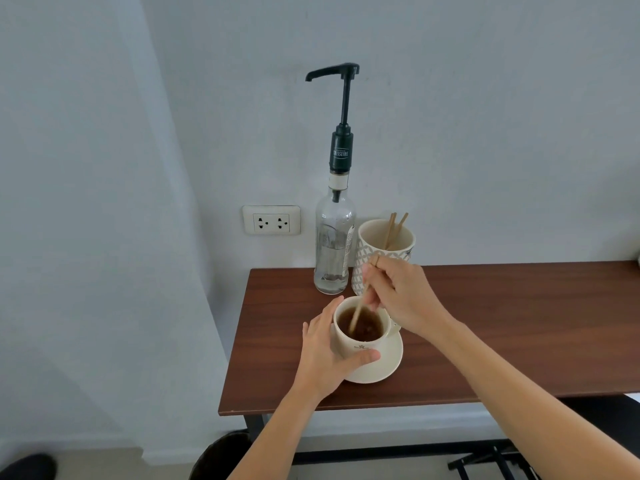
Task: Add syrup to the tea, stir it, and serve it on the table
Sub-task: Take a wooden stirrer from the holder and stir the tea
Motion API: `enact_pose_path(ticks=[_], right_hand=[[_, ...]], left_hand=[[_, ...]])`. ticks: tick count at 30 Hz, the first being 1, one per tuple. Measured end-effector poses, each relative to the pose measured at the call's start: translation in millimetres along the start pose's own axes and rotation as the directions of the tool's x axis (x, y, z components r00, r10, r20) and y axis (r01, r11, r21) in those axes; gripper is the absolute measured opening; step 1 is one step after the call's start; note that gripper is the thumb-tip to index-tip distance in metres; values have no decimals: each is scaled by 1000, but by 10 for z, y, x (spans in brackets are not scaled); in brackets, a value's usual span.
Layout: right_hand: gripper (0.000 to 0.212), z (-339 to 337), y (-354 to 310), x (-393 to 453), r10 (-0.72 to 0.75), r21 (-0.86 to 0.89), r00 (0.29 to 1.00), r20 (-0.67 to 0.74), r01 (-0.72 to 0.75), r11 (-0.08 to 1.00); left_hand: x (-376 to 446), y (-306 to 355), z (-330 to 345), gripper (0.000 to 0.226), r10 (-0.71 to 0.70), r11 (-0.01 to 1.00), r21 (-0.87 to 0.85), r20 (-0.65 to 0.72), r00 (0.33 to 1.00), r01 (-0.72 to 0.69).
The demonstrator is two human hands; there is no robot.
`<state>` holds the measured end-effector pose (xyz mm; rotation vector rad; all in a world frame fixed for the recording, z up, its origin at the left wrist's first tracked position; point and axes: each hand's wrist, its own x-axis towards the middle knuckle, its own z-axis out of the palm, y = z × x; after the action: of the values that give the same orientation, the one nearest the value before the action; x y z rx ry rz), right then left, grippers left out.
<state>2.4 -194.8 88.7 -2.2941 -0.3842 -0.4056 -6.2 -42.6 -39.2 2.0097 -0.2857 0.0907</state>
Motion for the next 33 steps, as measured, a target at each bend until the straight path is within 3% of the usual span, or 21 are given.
enact_pose_path(ticks=[2, 5, 8, 12, 16, 18, 33], right_hand=[[31, 24, 11, -3, -21, 10, 999, -31, 21, 1000], [31, -36, 80, 18, -38, -108, 996, -77, 30, 994], [30, -25, 73, -37, -11, -1, 998, -63, 11, 1000], [29, -67, 65, -74, -13, -20, 995, -96, 12, 1000], [26, -320, 24, -180, -68, 48, 934, -350, 91, 995], [32, -434, 22, -260, -84, 95, 907, -412, 134, 986], [36, -433, 272, -432, -80, 105, 902, -425, 136, 985]], left_hand=[[-1, 5, 3, 97, 4, 1000, 10, -1, 1000, -4], [-6, 13, 0, 95, 11, 1000, 9, -9, 1000, -11], [-2, 14, 0, 95, 11, 1000, 14, -10, 1000, -11], [-5, 27, -5, 91, 11, 1000, 20, -3, 1000, -11], [-19, 39, -16, 92, 10, 1000, 7, 0, 1000, -10], [-23, 64, -21, 93, 2, 1000, 5, -3, 1000, -2], [-52, 171, -11, 93, -16, 999, 46, -30, 999, 17]])
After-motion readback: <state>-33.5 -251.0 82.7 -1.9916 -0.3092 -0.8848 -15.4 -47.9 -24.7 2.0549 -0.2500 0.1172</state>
